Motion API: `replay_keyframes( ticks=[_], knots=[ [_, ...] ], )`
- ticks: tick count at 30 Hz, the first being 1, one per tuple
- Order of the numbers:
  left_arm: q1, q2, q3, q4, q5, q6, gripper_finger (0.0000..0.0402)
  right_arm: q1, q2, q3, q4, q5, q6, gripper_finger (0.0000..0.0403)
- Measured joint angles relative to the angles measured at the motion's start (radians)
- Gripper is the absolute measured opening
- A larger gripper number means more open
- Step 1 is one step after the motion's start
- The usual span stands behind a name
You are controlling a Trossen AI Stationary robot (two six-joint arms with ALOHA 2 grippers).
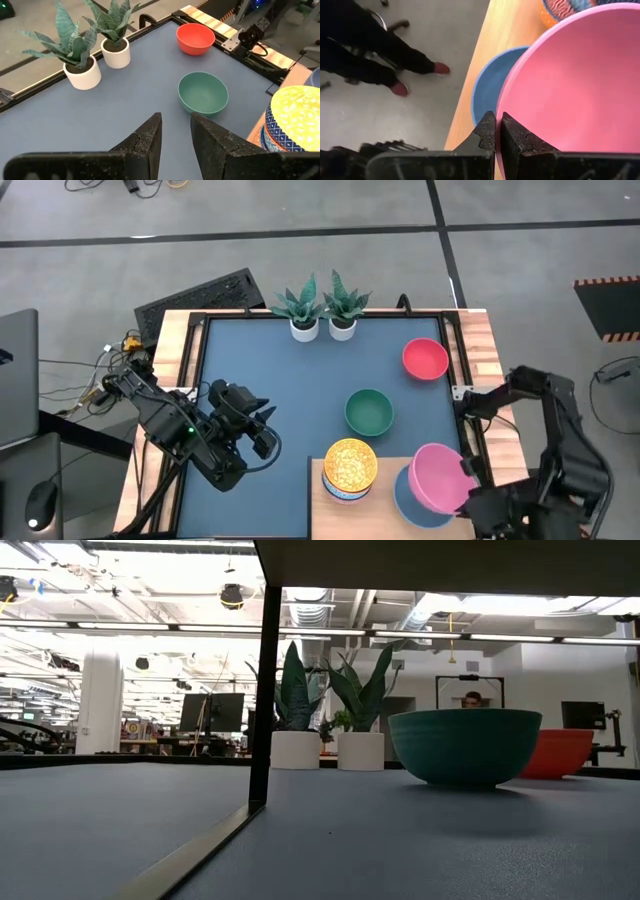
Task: Place and stack bowls onto a shelf
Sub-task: Stack the pink bowl on top of the blue bowl on the shelf
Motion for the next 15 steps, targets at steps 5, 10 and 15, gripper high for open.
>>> replay_keyframes(
  ticks=[5, 10, 15],
  knots=[
    [0.000, 0.000, 0.000, 0.000, 0.000, -0.024, 0.0089, 0.000, 0.071, 0.073, -0.055, -0.011, -0.027, 0.0027],
    [0.000, 0.000, 0.000, 0.000, 0.021, -0.030, 0.0089, -0.005, 0.120, 0.101, -0.068, -0.059, -0.077, 0.0027],
    [0.000, 0.000, 0.000, 0.000, 0.024, -0.032, 0.0089, -0.027, 0.148, 0.106, -0.074, -0.085, -0.127, 0.0027]
  ],
)
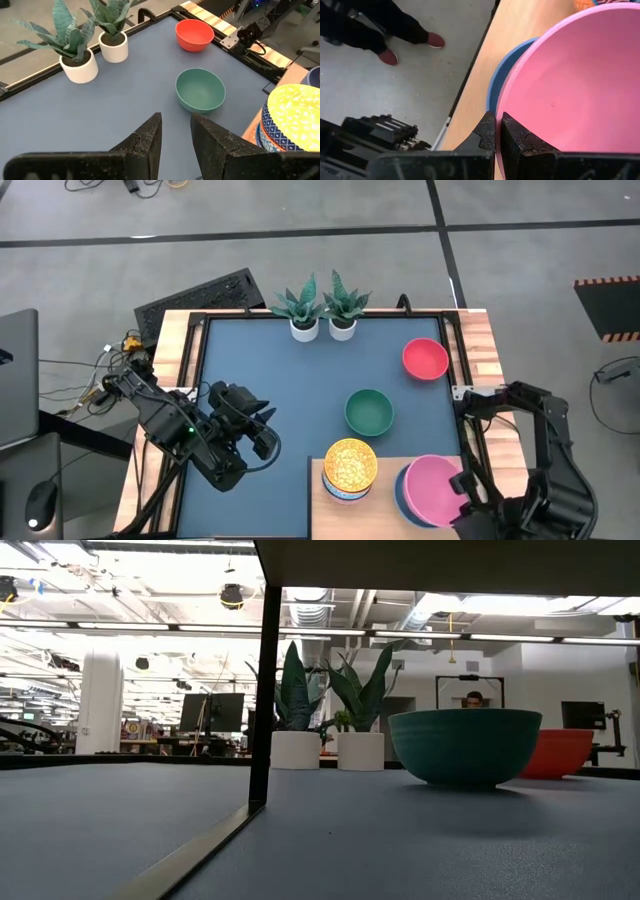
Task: Place and stack bowls onto a shelf
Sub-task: Stack the pink bowl on top of the blue bowl on the shelf
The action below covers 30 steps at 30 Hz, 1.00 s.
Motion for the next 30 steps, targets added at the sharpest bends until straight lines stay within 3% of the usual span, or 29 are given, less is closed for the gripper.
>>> replay_keyframes(
  ticks=[6, 13, 23, 30],
  knots=[
    [0.000, 0.000, 0.000, 0.000, 0.000, 0.002, 0.0089, -0.023, -0.003, 0.000, 0.001, -0.003, -0.020, 0.0028],
    [0.000, 0.000, 0.000, 0.000, 0.001, 0.007, 0.0089, -0.034, -0.004, 0.000, 0.002, -0.077, -0.031, 0.0051],
    [0.000, 0.000, 0.000, 0.000, 0.001, 0.015, 0.0089, -0.053, -0.001, 0.000, 0.001, -0.080, -0.013, 0.0059],
    [0.000, 0.000, 0.000, 0.000, 0.001, 0.015, 0.0089, -0.067, -0.001, 0.000, 0.001, -0.079, -0.005, 0.0096]
  ],
)
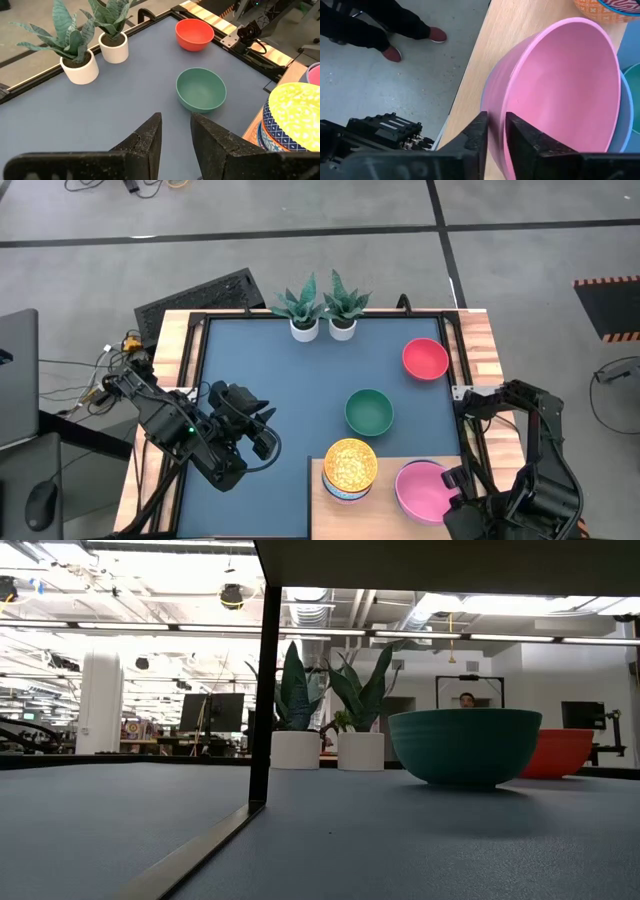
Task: Place and stack bowls onto a shelf
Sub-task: Stack the pink bowl on top of the blue bowl on the shelf
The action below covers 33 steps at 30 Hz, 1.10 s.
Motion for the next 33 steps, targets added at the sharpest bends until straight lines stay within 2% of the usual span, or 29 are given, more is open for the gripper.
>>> replay_keyframes(
  ticks=[8, 14, 19, 23, 29, 33],
  knots=[
    [0.000, 0.000, 0.000, 0.000, 0.000, 0.013, 0.0089, 0.000, 0.000, 0.001, 0.001, 0.002, 0.001, 0.0162],
    [0.000, 0.000, 0.000, 0.000, 0.000, -0.002, 0.0089, 0.000, 0.000, 0.078, 0.001, 0.005, -0.001, 0.0167],
    [0.000, 0.000, 0.000, 0.000, 0.000, -0.004, 0.0089, 0.004, -0.001, 0.162, 0.001, 0.044, -0.004, 0.0153],
    [0.000, 0.000, 0.000, 0.000, 0.000, -0.018, 0.0089, 0.036, -0.002, 0.167, 0.002, 0.195, 0.052, 0.0129],
    [0.000, 0.000, 0.000, 0.000, 0.000, -0.021, 0.0089, 0.116, -0.001, 0.129, 0.001, 0.391, 0.170, 0.0069],
    [0.000, 0.000, 0.000, 0.000, 0.000, -0.023, 0.0089, 0.147, -0.001, 0.083, 0.000, 0.445, 0.250, 0.0027]
  ],
)
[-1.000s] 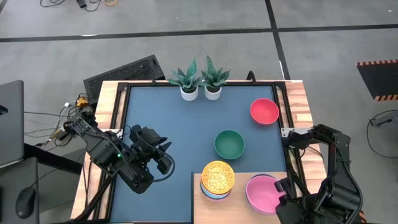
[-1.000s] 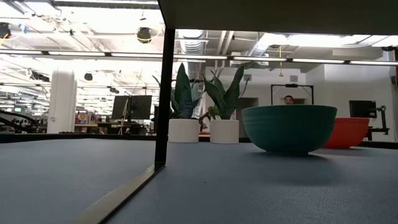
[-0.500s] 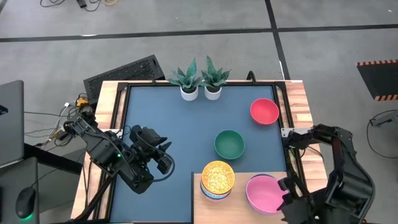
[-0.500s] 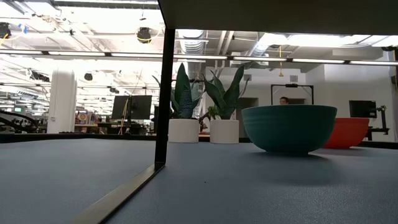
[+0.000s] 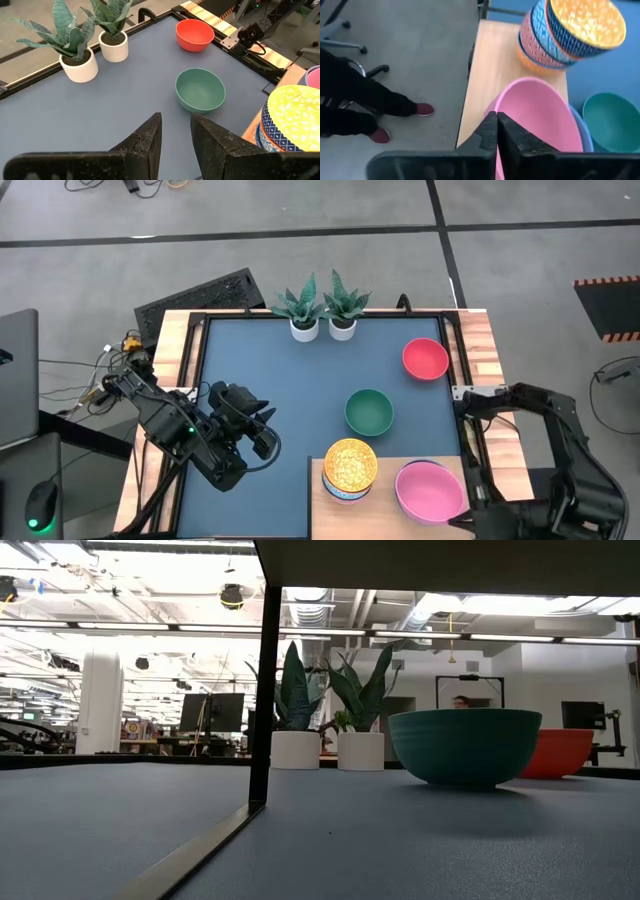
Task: Place and stack bowls onto a shelf
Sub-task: Stack the pink bowl on top of the blue bowl on the shelf
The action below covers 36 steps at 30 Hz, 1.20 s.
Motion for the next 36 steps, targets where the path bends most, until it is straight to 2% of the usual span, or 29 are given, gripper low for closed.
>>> replay_keyframes(
  ticks=[5, 12, 22, 29, 36],
  knots=[
    [0.000, 0.000, 0.000, 0.000, 0.000, -0.009, 0.0089, 0.014, 0.000, -0.099, -0.001, 0.004, 0.101, 0.0018],
    [0.000, 0.000, 0.000, 0.000, 0.015, -0.025, 0.0089, 0.013, 0.001, -0.220, -0.001, 0.001, 0.207, 0.0043],
    [0.000, 0.000, 0.000, 0.000, 0.035, -0.034, 0.0089, 0.013, 0.001, -0.228, 0.000, -0.022, 0.191, 0.0021],
    [0.000, 0.000, 0.000, 0.000, 0.025, -0.036, 0.0089, 0.011, 0.006, -0.228, 0.000, 0.017, 0.176, 0.0030],
    [0.000, 0.000, 0.000, 0.000, 0.019, -0.044, 0.0089, 0.011, 0.066, -0.229, 0.000, 0.037, 0.168, 0.0023]
  ],
)
